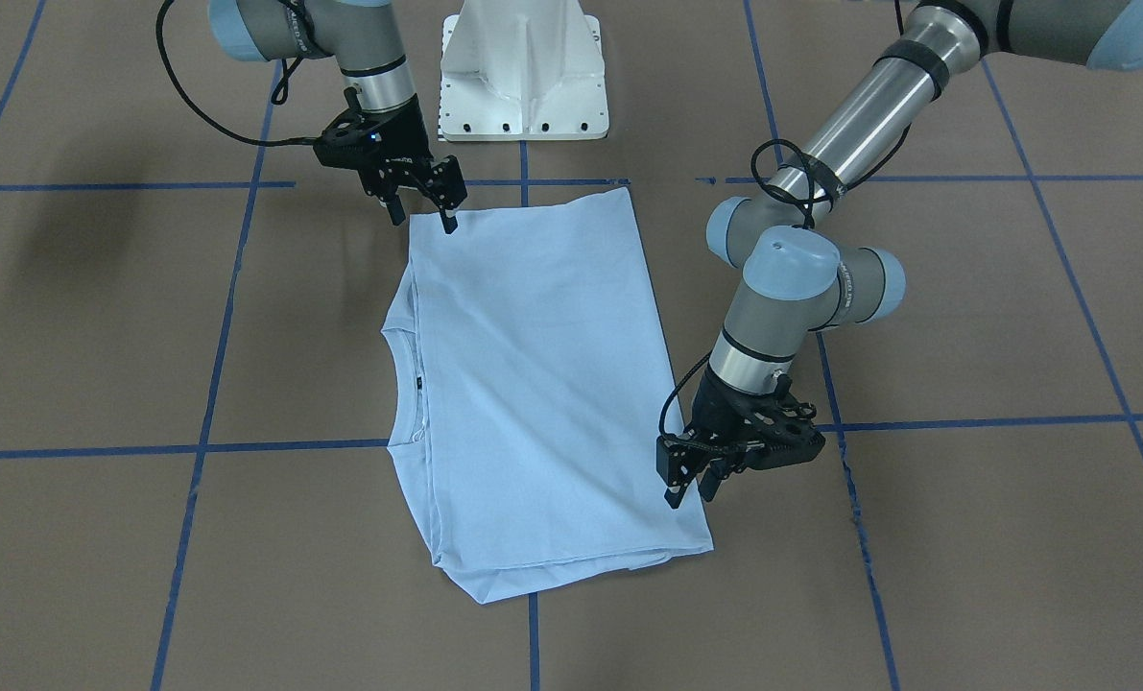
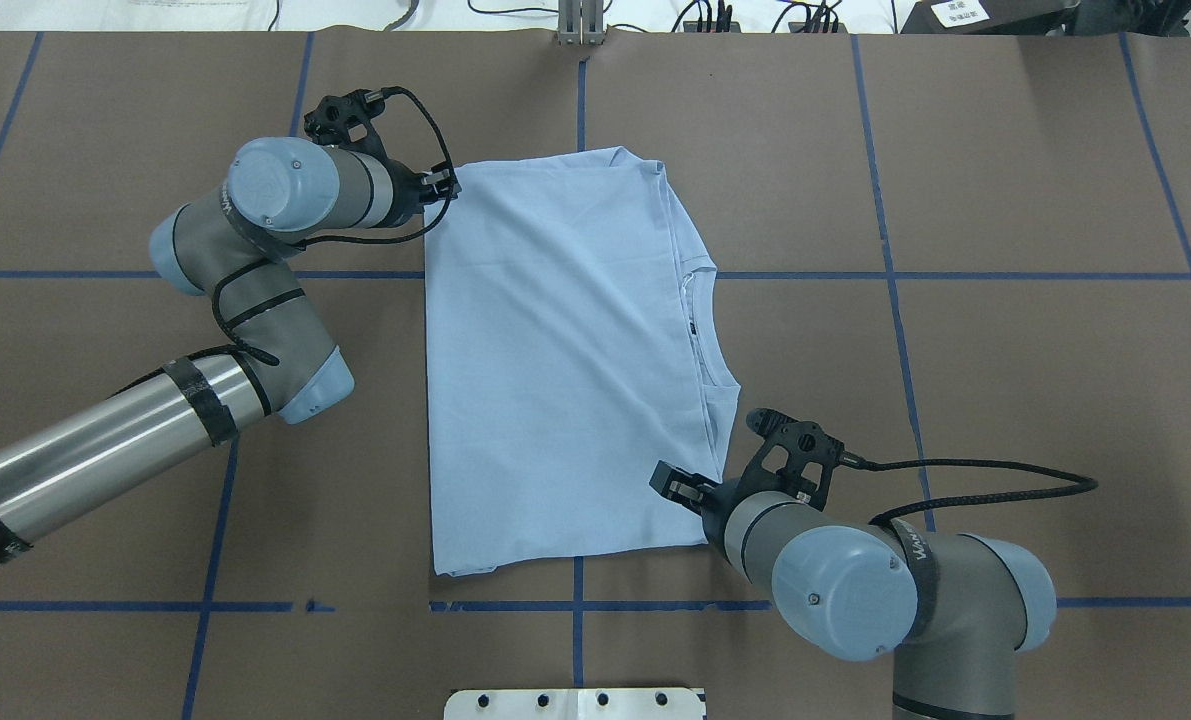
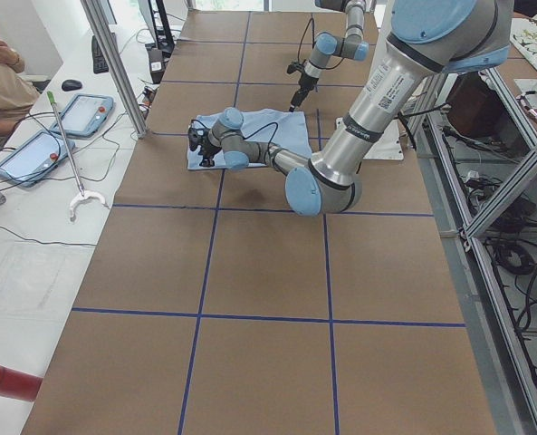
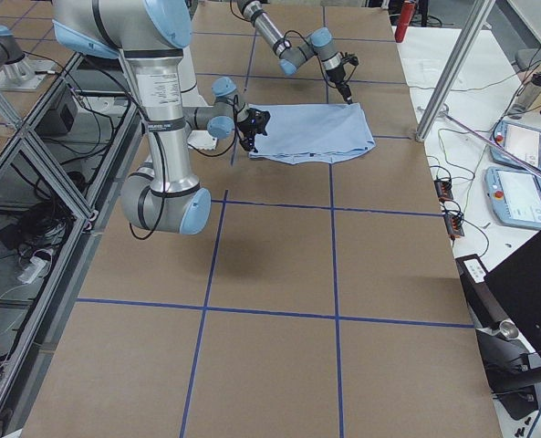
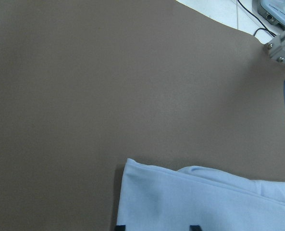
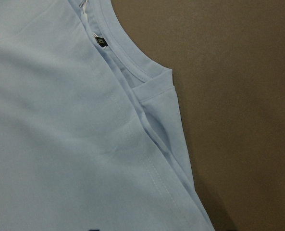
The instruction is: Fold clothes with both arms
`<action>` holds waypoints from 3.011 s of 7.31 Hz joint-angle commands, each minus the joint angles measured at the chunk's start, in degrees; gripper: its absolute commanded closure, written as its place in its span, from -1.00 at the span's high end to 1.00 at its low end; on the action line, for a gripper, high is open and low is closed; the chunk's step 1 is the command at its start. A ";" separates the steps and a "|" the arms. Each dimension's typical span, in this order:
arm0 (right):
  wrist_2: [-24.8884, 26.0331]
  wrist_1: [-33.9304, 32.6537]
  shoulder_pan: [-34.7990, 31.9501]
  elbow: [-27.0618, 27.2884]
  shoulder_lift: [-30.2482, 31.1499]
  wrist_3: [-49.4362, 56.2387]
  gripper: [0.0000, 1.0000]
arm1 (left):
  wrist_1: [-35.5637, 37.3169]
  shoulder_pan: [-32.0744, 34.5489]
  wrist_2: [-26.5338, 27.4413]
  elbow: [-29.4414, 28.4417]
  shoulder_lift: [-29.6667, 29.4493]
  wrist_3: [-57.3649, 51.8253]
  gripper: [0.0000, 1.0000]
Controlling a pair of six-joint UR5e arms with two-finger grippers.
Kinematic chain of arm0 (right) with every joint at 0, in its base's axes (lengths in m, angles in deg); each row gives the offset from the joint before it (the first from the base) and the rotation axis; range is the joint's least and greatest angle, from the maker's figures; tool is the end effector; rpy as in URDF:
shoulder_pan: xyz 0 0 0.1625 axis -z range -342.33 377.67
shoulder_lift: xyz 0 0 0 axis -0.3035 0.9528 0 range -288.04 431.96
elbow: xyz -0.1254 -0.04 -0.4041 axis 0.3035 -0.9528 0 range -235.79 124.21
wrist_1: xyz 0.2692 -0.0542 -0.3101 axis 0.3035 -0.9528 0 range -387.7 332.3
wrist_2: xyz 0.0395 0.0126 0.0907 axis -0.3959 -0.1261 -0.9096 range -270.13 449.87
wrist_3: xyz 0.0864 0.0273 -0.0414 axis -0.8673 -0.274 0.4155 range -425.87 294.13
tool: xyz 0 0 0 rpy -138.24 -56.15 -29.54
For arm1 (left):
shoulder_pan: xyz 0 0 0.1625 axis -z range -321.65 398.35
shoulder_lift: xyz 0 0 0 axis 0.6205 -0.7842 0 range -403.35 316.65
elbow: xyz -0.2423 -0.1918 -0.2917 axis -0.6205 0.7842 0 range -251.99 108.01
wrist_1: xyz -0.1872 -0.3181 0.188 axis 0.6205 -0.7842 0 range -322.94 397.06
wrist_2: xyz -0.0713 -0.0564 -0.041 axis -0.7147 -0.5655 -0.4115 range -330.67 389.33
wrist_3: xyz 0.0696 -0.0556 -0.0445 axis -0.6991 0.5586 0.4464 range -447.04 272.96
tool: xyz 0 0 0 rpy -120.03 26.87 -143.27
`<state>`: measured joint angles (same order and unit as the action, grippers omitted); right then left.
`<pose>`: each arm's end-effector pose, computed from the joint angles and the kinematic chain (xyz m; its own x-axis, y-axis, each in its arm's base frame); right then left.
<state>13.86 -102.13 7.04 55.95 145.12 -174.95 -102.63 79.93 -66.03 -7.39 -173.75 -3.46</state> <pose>-0.5277 -0.2592 0.3006 0.4226 0.4020 0.8123 -0.5392 0.8319 -0.1312 0.5060 -0.6147 0.3368 0.3846 -0.1924 -0.9028 0.5581 0.8275 0.0614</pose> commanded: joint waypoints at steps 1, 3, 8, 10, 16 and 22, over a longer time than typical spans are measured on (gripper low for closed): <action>-0.01 0.07 0.34 -1.96 -0.65 -0.78 0.65 | 0.12 0.00 0.00 0.09 -0.03 0.09 0.09; -0.18 -0.02 0.43 -2.14 -1.09 -1.31 0.62 | 0.12 0.00 0.00 0.09 -0.03 0.09 0.10; -0.45 -0.02 1.75 -3.37 -0.91 -1.40 -0.23 | 0.12 -0.35 0.00 0.00 -0.03 0.09 0.10; -0.45 -0.10 2.10 -3.46 -0.83 -1.31 -1.00 | 0.12 -0.44 0.09 0.09 -0.03 0.09 0.11; -1.24 -0.11 1.66 -2.67 -1.26 -1.14 -1.00 | 0.12 -0.62 0.09 0.00 0.05 0.09 0.13; -1.50 -2.74 0.70 1.11 -1.62 -3.23 -1.00 | 0.30 -7.78 -2.80 18.12 8.27 15.13 0.12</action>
<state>12.29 -104.71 7.74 56.50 142.86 -176.79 -102.50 76.12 -67.35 2.43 -170.12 4.50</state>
